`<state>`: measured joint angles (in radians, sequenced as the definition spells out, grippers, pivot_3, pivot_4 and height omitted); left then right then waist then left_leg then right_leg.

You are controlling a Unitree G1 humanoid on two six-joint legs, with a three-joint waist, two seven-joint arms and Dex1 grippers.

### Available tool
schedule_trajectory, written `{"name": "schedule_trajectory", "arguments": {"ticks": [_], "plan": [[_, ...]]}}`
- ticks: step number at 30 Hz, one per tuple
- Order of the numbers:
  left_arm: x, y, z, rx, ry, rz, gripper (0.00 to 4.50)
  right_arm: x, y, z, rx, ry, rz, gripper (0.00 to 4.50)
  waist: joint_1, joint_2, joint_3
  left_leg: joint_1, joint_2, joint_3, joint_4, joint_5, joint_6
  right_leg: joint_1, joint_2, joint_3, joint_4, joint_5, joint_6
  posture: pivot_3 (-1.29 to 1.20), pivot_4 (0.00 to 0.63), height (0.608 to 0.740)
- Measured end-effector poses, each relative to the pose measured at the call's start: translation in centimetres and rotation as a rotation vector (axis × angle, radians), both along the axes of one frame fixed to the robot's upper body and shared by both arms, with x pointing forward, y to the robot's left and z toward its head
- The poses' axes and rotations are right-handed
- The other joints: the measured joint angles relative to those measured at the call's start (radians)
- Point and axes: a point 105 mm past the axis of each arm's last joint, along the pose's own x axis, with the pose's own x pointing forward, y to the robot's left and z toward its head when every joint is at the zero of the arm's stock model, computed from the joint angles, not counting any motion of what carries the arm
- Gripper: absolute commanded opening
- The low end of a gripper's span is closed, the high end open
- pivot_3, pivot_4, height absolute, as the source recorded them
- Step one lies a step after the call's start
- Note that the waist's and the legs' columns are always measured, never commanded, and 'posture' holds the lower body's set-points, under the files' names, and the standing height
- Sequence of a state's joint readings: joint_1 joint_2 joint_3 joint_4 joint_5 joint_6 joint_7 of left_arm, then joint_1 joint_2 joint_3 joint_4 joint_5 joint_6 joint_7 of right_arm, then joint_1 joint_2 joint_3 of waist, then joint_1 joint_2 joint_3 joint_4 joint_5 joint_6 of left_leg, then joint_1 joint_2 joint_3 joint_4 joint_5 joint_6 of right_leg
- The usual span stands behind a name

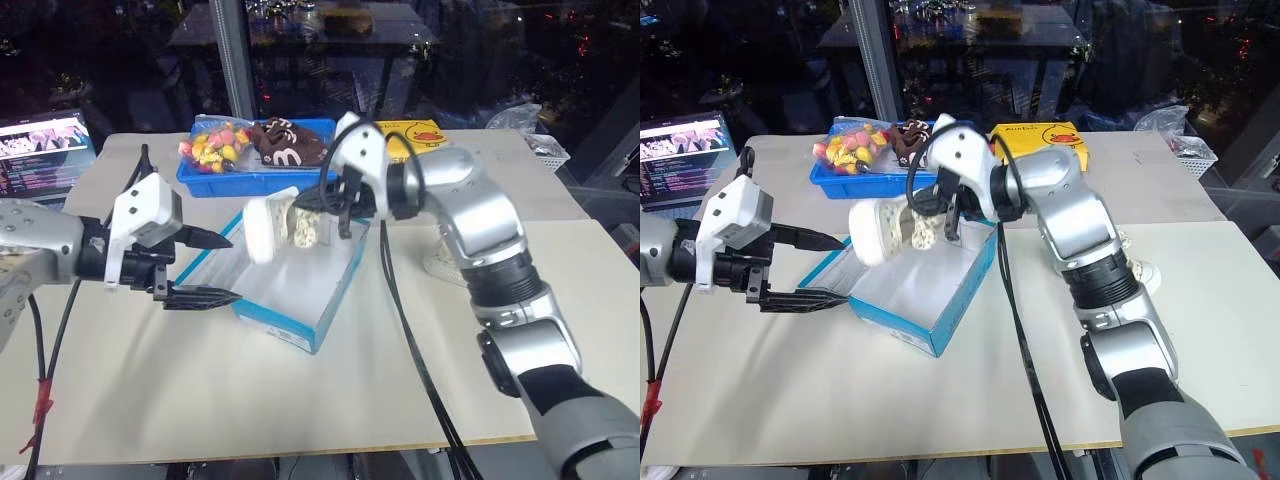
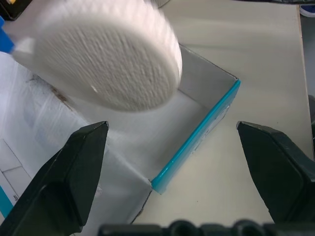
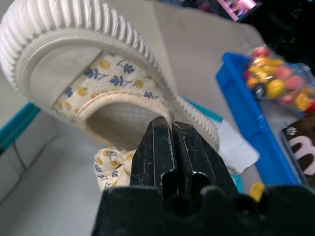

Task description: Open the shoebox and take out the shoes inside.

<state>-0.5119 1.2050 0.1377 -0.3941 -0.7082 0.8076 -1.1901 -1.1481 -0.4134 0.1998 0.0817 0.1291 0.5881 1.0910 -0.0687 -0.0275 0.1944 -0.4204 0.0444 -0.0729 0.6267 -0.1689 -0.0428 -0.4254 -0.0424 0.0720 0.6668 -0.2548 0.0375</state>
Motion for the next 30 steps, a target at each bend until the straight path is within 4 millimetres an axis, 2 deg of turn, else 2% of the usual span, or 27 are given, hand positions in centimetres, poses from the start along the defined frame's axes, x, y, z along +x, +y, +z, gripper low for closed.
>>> {"name": "schedule_trajectory", "arguments": {"ticks": [3,4,6,8,11,13,14,15,18,21,25,29,30], "plan": [[0.1,-0.2,-0.1,-0.006,0.006,-0.011,4.5,0.3,-2.7,1.8,0.009,-0.018,-0.06,0.03,0.005,0.0,0.0,-0.001,0.0,0.0,0.0,0.0,0.0,0.0,0.0,0.0,-0.001,0.0,0.0,0.0,0.15,0.74],[0.2,-0.3,0.0,-0.007,0.007,-0.013,4.5,0.4,-4.1,2.2,-0.004,-0.03,-0.092,0.03,0.011,0.0,0.0,-0.001,0.0,0.0,0.0,0.0,0.0,0.0,0.0,-0.001,-0.002,0.0,0.0,0.0,0.15,0.74],[0.3,-0.4,-0.1,-0.009,0.014,-0.022,4.5,0.5,-8.7,3.0,-0.085,-0.058,-0.201,0.03,0.024,0.0,0.001,-0.002,-0.001,0.0,0.0,0.0,0.0,0.0,-0.001,-0.001,-0.003,0.0,0.0,0.0,0.15,0.74],[0.4,-0.4,-0.2,-0.014,0.023,-0.025,4.5,0.4,-11.1,3.4,-0.125,-0.071,-0.266,0.03,0.026,0.0,0.001,-0.002,-0.001,0.001,0.0,0.0,0.0,0.0,-0.001,-0.001,-0.004,0.0,0.0,0.0,0.15,0.74],[0.9,-1.1,-0.4,-0.024,0.023,-0.053,4.5,-0.1,-15.2,2.4,-0.224,-0.03,-0.356,0.03,0.023,0.001,0.001,-0.001,0.0,0.001,0.0,0.0,0.0,0.0,-0.001,0.0,-0.003,0.0,0.0,0.0,0.15,0.74],[1.0,-1.2,-0.5,-0.024,0.025,-0.057,4.5,-0.3,-16.8,1.9,-0.261,-0.004,-0.397,0.03,0.016,0.001,0.002,-0.001,0.0,0.001,0.0,0.0,0.0,0.0,-0.001,0.0,-0.003,0.0,0.0,0.0,0.15,0.74],[1.0,-1.5,-0.6,-0.024,0.024,-0.071,4.5,-0.9,-18.6,1.4,-0.312,0.023,-0.439,0.03,0.017,0.003,0.002,-0.002,-0.001,0.001,0.0,0.0,0.0,-0.001,-0.001,0.0,-0.003,0.0,0.0,0.0,0.15,0.74],[1.0,-1.4,-0.6,-0.024,0.026,-0.073,4.5,-1.1,-19.4,1.3,-0.324,0.033,-0.462,0.03,0.016,0.003,0.003,-0.002,-0.001,0.001,0.0,0.0,0.0,-0.001,-0.001,0.0,-0.003,0.0,0.001,0.0,0.15,0.74],[1.2,-1.7,-0.6,-0.034,0.026,-0.083,4.5,-2.5,-23.7,0.4,-0.419,0.088,-0.587,0.03,0.015,0.003,0.003,-0.001,-0.001,0.001,0.0,0.0,0.0,0.0,-0.001,0.0,-0.003,-0.001,0.001,0.0,0.15,0.74],[1.4,-1.8,-0.8,-0.045,0.036,-0.089,4.5,-4.2,-28.2,-1.4,-0.51,0.2,-0.717,0.03,0.019,0.004,0.003,-0.001,-0.001,0.001,0.001,0.0,0.0,0.0,-0.001,0.0,-0.003,-0.001,0.001,0.0,0.15,0.74],[1.4,-1.8,-0.9,-0.043,0.037,-0.09,4.5,-5.6,-30.5,-2.5,-0.529,0.279,-0.774,0.03,0.004,0.005,0.003,0.001,-0.001,0.003,0.002,0.0,0.0,0.001,-0.001,0.002,-0.001,-0.001,0.001,0.0,0.15,0.74],[1.5,-2.0,-1.0,-0.045,0.041,-0.099,4.5,-7.2,-30.4,-3.5,-0.515,0.343,-0.736,0.03,-0.005,0.006,0.003,0.003,0.0,0.003,0.0,0.0,0.0,0.002,-0.001,0.003,-0.001,-0.001,0.001,0.0,0.15,0.74],[1.5,-2.1,-1.1,-0.045,0.048,-0.104,4.5,-7.9,-30.1,-4.3,-0.505,0.39,-0.711,0.03,-0.004,0.006,0.003,0.003,0.0,0.003,0.0,0.0,0.0,0.002,-0.001,0.003,-0.001,-0.001,0.001,0.0,0.15,0.74]]}}
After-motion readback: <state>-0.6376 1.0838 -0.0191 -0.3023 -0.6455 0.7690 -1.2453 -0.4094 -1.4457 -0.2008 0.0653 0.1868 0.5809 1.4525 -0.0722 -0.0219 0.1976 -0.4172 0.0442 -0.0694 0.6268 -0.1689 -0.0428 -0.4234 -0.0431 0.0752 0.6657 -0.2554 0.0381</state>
